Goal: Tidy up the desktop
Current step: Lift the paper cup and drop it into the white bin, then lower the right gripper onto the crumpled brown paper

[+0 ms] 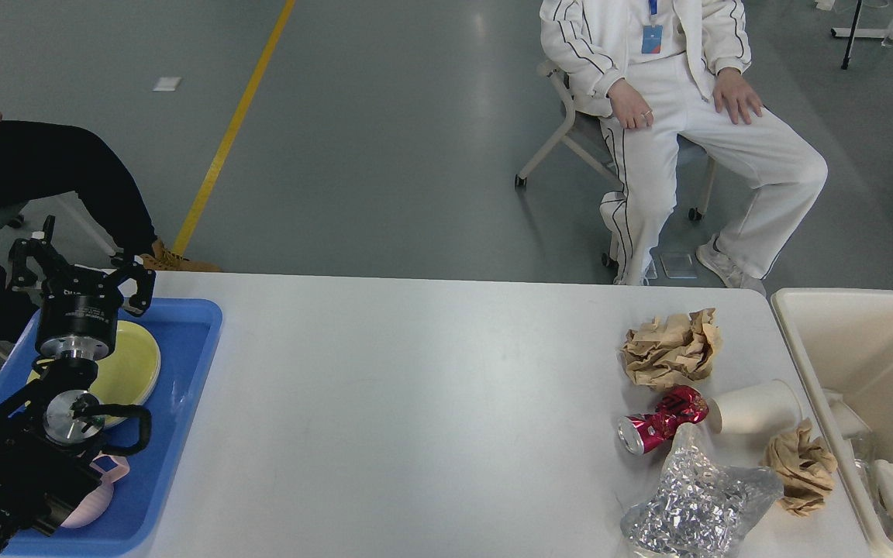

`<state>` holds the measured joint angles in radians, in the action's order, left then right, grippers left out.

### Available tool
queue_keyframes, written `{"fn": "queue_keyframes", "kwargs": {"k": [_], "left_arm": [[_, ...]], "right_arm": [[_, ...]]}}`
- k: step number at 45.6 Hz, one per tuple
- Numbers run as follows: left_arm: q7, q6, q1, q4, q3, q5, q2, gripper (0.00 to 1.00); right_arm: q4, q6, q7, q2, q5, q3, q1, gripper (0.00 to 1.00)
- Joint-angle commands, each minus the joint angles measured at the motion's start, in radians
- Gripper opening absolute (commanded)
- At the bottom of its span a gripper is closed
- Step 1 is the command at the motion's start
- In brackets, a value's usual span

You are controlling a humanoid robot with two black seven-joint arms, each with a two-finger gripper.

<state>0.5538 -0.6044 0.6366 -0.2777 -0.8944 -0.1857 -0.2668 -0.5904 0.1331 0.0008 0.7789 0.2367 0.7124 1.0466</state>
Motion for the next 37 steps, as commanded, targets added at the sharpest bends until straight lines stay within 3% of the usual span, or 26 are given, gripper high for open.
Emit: {"fn": "queue_keyframes", "kwargs": {"k": [1, 10, 18, 30, 37], "left_arm": [[0.000, 0.000, 0.000, 0.000, 0.000, -0.001, 0.000, 0.96], [0.000, 0.000, 0.000, 0.000, 0.000, -0.001, 0.000, 0.96], [0.000, 0.000, 0.000, 0.000, 0.000, -0.001, 0.000, 0.96], [0.000, 0.000, 0.000, 0.000, 0.000, -0.001, 0.000, 0.96], [0.000, 0.000, 0.000, 0.000, 0.000, -0.001, 0.000, 0.96]], "right_arm": [[-0.026, 0.006, -0.005, -0.055, -0.066, 0.079, 0.159, 1.00], [-0.183, 0.031, -0.007, -0.197, -0.207, 0.275, 0.478, 1.00], [-0.348, 0.124, -0.007, -0.369, -0.238, 0.455, 0.746, 1.00], [-0.509, 0.520, 0.001, -0.532, -0.238, 0.479, 1.098, 1.00], [-0.549, 0.556, -0.007, -0.579, -0.243, 0.479, 1.187, 1.00]]}}
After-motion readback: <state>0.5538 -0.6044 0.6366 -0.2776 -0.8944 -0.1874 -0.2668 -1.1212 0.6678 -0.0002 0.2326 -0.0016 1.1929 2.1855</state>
